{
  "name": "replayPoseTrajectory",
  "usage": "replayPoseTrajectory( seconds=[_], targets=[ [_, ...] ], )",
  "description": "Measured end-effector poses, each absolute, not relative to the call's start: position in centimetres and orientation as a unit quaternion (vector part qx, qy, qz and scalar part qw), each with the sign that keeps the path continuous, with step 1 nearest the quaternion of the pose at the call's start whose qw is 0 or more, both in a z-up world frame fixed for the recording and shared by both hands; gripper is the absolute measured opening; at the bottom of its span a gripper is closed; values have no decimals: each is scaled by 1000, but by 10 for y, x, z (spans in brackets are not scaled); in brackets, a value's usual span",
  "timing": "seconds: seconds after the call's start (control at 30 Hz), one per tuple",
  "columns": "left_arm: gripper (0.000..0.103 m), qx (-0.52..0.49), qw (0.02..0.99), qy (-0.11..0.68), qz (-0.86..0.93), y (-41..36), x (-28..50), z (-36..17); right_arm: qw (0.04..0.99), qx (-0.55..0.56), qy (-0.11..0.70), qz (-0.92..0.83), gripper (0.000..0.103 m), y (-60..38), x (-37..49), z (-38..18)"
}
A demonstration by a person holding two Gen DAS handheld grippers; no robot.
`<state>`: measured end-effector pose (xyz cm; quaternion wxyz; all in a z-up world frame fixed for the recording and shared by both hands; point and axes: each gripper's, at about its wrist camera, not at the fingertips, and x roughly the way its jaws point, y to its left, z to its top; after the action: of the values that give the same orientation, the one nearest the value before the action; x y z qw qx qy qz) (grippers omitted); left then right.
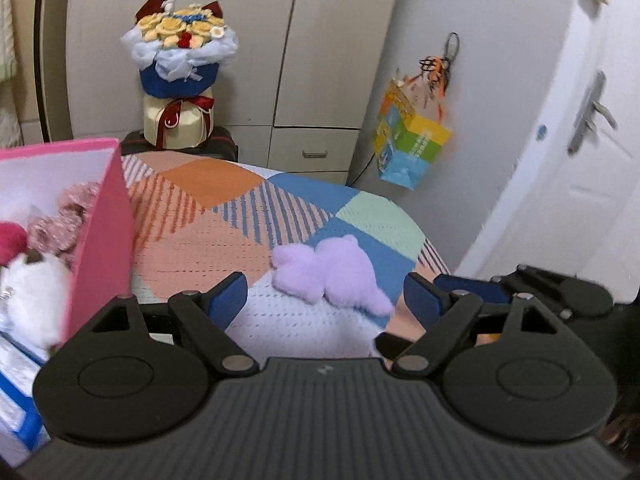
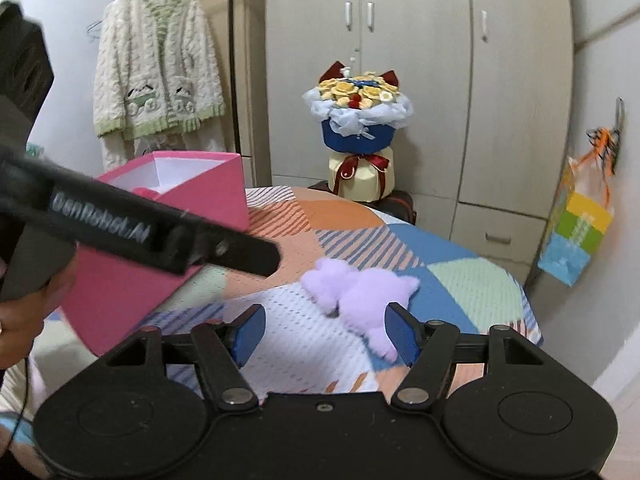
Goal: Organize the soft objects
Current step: 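Move both grippers back toward the lilac bunny plush on the table, then grasp the lilac bunny plush with the right gripper while the left also grips it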
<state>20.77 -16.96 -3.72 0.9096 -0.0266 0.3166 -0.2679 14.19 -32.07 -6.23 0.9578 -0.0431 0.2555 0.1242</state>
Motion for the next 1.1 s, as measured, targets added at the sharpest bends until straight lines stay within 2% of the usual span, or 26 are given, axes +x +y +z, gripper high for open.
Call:
replayPoseTrajectory(
  seconds=[0.13, 0.23, 0.4, 0.63, 0.8, 0.87, 0.93, 1.1],
  targets=[
    [83, -34, 918, 316, -239, -188, 231, -55, 956, -46, 261, 127, 71, -328, 165, -73],
    [76, -48, 911, 344, -221, -197, 254, -74, 953, -40, 271, 131, 71, -334, 183, -82],
    [73, -76, 916, 350, -179, -196, 277, -94, 948, -62, 281, 137, 71, -335, 208, -95],
    [70, -119, 900, 376, -187, -190, 294, -110, 933, -5, 328, 148, 75, -347, 237, -114],
    [56, -107, 903, 368, -195, -196, 292, -114, 934, 11, 324, 148, 75, -348, 241, -124],
    [44, -108, 898, 373, -208, -197, 291, -114, 935, 4, 322, 146, 74, -345, 241, -125],
    [42, -123, 880, 395, -234, -197, 293, -114, 938, -24, 319, 135, 67, -338, 238, -126],
    [39, -127, 873, 396, -254, -197, 286, -111, 942, -19, 316, 108, 61, -337, 232, -123]
  ],
)
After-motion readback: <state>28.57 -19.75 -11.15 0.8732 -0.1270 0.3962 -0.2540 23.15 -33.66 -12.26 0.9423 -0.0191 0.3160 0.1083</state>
